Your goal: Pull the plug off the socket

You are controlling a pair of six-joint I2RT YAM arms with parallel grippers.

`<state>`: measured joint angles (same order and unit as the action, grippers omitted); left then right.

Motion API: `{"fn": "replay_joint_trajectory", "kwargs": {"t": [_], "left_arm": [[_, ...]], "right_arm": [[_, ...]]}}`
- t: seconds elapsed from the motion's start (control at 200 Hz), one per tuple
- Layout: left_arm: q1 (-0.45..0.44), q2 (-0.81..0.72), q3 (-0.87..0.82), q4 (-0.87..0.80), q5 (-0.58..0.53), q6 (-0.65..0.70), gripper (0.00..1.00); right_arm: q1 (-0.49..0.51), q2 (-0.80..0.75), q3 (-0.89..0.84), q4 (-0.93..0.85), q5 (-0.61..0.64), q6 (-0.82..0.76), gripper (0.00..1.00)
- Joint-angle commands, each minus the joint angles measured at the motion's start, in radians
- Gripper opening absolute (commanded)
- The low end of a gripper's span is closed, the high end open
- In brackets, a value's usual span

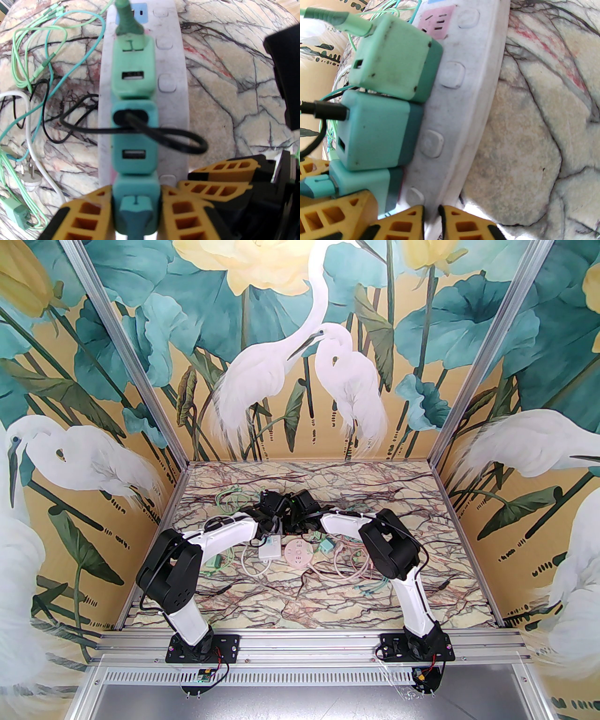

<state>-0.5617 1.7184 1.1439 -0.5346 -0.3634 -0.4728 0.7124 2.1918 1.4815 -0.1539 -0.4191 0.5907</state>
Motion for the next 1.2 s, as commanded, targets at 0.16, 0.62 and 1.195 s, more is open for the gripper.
{"fn": "replay_joint_trajectory", "kwargs": {"t": [0.16,0.62,1.195], "left_arm": [[0.069,-0.127,-0.05,0.041,0.178,-0.057,0.19],[0.052,-0.169,-0.028,-0.046,0.062,-0.031,0.19],[0.289,-0.523,-0.185,-0.095,0.119,-0.019,0.22]], "right_arm": [[0.022,0.095,-0.026,-0.115,0.068,-0.01,0.2],[0.024,0.099,-0.022,-0.119,0.069,-0.011,0.2],[0.031,0.095,-0.023,-0.115,0.068,-0.009,0.21]]}}
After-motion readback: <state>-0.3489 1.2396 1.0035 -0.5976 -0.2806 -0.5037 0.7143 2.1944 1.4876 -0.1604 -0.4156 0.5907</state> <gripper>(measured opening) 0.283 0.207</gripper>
